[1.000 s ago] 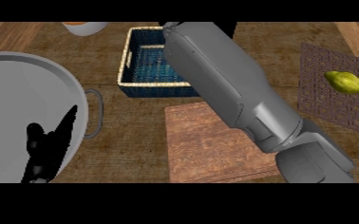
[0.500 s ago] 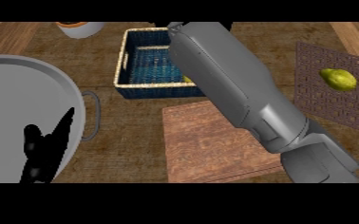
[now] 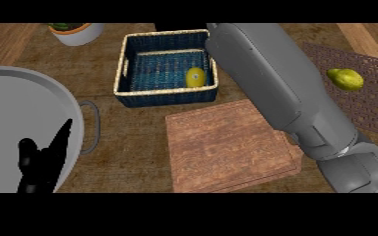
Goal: Pick the lemon from the cutting board and place it in the basket
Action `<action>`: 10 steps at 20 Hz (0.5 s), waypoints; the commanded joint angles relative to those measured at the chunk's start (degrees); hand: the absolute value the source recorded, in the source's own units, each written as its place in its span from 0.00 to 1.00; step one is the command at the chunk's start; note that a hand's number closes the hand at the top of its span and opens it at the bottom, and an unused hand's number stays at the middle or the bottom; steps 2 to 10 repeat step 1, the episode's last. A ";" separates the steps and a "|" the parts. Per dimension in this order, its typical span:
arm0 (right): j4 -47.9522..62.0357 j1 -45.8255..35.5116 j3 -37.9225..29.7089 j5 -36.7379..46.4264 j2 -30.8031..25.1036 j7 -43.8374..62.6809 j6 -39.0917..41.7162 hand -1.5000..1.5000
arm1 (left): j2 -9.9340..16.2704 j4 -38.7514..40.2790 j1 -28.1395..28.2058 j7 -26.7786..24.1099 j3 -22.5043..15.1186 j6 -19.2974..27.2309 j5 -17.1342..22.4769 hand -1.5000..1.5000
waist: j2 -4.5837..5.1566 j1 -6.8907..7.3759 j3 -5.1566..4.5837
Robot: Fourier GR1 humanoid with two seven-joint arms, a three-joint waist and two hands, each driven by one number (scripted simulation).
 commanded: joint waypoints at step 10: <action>-7.97 5.15 -1.90 -0.63 -4.29 6.14 2.13 0.00 | -1.66 3.09 2.99 2.37 -0.84 -1.08 1.56 0.50 | -0.13 -2.06 -1.07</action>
